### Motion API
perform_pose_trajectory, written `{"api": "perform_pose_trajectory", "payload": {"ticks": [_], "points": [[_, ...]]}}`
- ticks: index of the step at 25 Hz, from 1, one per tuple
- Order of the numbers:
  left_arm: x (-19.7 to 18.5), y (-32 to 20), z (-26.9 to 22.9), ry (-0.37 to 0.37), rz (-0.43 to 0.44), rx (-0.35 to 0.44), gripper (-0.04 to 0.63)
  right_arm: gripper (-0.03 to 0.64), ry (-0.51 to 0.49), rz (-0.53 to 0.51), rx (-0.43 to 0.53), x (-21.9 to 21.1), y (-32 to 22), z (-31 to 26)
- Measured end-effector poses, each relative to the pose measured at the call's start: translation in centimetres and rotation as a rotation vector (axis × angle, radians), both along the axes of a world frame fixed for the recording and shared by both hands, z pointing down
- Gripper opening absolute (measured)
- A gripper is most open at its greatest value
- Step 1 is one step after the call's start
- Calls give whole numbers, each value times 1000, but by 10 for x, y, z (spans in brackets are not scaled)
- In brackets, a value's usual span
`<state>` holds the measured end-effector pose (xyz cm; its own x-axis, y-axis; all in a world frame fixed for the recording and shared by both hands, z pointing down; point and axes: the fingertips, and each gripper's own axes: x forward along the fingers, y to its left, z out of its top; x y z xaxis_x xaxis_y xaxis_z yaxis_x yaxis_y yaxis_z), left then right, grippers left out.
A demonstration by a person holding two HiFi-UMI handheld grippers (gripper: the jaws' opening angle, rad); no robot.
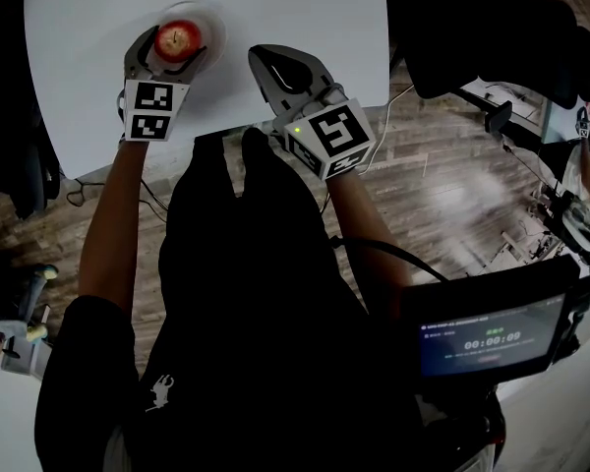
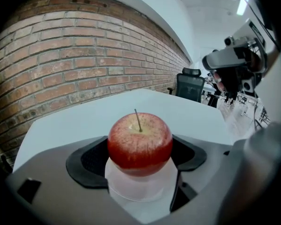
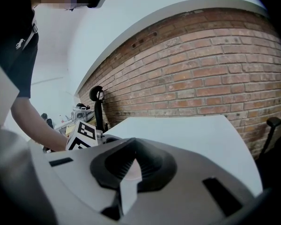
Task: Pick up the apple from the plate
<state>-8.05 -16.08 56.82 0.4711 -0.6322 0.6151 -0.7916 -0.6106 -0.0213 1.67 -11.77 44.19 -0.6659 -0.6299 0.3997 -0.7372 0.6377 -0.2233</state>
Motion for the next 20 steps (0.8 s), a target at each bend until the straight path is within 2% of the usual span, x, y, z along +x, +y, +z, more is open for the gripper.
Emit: {"api": "perform_pose_trajectory", "payload": {"ticks": [14, 20], "points": [[-16, -2, -29, 25, -43, 47, 405, 5, -17, -30, 69, -15, -21, -10], [3, 14, -86, 49, -63, 89, 405, 5, -49, -42, 143, 2, -12, -59]]}}
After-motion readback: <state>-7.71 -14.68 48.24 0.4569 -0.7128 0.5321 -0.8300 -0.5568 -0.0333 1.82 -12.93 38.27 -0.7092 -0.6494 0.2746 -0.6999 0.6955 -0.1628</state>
